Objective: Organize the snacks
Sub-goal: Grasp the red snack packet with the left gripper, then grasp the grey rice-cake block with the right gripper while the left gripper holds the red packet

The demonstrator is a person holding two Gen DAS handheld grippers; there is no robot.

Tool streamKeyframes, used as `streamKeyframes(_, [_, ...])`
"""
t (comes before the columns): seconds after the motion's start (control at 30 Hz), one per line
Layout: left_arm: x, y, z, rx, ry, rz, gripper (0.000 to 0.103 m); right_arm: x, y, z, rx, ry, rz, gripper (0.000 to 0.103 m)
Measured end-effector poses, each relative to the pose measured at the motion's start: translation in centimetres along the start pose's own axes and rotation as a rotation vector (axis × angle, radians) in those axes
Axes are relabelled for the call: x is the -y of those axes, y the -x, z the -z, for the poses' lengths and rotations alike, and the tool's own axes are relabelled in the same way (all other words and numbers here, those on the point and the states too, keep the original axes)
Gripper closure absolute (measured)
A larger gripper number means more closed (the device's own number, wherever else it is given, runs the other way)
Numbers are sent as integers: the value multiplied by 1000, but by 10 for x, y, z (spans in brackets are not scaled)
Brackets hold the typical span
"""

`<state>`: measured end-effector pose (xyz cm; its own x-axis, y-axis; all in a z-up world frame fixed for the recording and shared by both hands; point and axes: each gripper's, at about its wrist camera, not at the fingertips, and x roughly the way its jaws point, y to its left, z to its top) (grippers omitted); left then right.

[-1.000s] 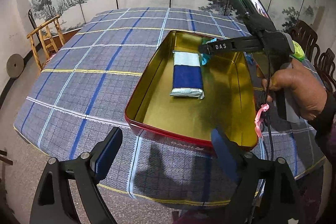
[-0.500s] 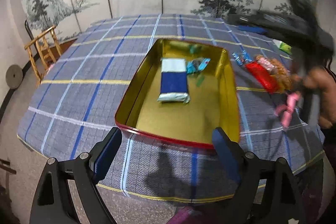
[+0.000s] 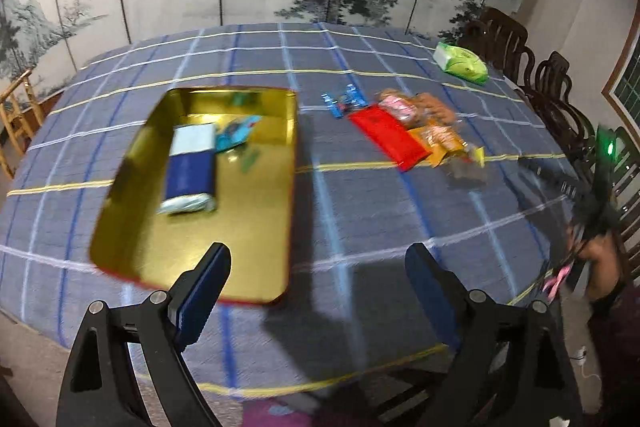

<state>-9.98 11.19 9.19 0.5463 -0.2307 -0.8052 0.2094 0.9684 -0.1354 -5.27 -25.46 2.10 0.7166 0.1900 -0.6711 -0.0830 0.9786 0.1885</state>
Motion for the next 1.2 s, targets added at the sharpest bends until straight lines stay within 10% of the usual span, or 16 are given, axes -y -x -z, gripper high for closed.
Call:
streamKeyframes(0.77, [84,-206,-122,-277,61,-31,34,42,-5,21,58,-32,-156,38])
streamKeyframes(0.93, [88,-212,-121,-232,40,-104,34,42,-4,21,66,-33,-184,36])
streamKeyframes(1.07, [92,-207,-114,-170,0,-120,59,49,-4,21,71,-69,-201,32])
streamKeyframes(1.2, [84,-188,-94,-153,11,-101,61,59,-3,21,77,-119,-206,31])
